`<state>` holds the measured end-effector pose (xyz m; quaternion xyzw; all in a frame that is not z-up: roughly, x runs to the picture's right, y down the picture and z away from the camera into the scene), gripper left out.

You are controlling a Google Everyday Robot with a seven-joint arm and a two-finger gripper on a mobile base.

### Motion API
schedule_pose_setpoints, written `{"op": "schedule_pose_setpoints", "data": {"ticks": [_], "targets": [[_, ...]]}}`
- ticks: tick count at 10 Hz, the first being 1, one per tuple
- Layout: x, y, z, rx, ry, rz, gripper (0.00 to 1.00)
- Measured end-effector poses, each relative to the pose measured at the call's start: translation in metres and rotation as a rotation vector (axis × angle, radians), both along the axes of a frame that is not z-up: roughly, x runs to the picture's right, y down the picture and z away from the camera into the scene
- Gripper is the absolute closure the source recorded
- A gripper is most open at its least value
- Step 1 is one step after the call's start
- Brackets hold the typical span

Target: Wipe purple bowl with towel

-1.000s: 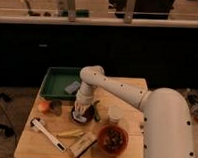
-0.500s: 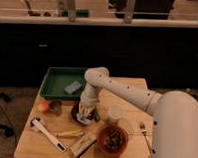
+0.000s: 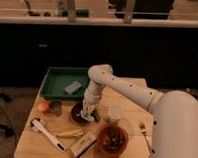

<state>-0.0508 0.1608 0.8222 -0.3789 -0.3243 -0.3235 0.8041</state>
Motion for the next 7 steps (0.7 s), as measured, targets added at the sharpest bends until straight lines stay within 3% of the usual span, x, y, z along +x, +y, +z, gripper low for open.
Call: {"op": "schedule_pose_setpoints", "data": {"ticks": [4,7], "targets": [[-0.013,-0.012,0.02,0.006,-0.018,-0.016,1.0],[-0.038,-0.003,0.024,-0.023,-0.083,-0.048,1.0]]}}
